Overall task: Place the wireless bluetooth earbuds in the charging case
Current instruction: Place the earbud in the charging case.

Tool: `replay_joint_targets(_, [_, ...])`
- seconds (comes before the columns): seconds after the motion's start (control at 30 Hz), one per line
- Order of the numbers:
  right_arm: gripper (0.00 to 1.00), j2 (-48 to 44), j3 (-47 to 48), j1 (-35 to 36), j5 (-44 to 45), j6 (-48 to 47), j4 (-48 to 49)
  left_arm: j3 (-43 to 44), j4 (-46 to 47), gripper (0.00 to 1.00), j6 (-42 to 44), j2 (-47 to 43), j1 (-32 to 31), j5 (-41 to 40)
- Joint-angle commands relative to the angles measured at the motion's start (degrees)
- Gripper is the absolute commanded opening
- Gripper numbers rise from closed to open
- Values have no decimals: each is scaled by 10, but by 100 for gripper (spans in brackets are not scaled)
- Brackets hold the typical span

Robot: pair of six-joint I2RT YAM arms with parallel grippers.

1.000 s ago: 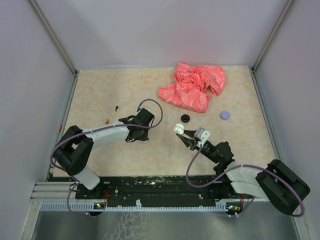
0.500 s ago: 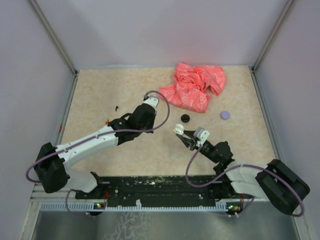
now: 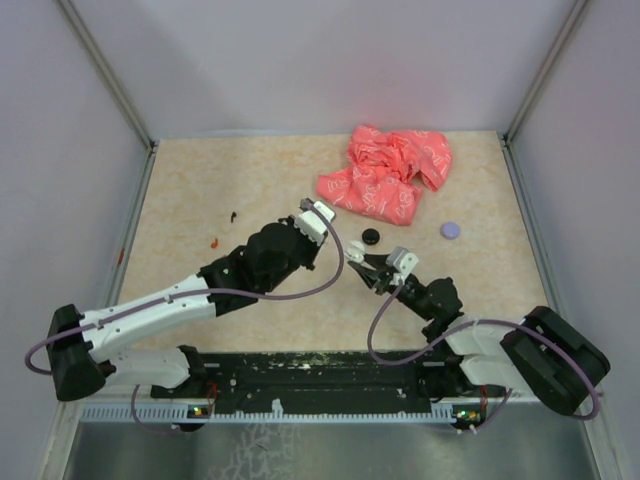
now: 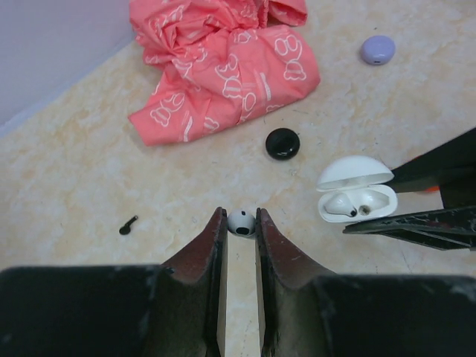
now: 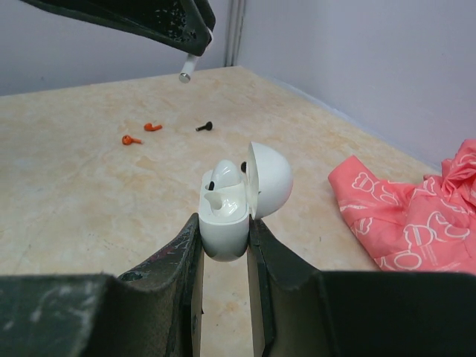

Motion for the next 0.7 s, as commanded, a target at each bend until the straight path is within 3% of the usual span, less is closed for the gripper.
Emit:
replay_joint_targets(0.0, [0,8,34,1,4,26,62,-43,128,13,110,-29,-21,28])
replay_joint_targets(0.2, [0,2,49,1,-2,41,62,-108,249,12,229,-46,-47,73])
replay_joint_targets(0.67, [0,-7,52,1,-17,42,60,-139,349,15,334,-34,-68,140])
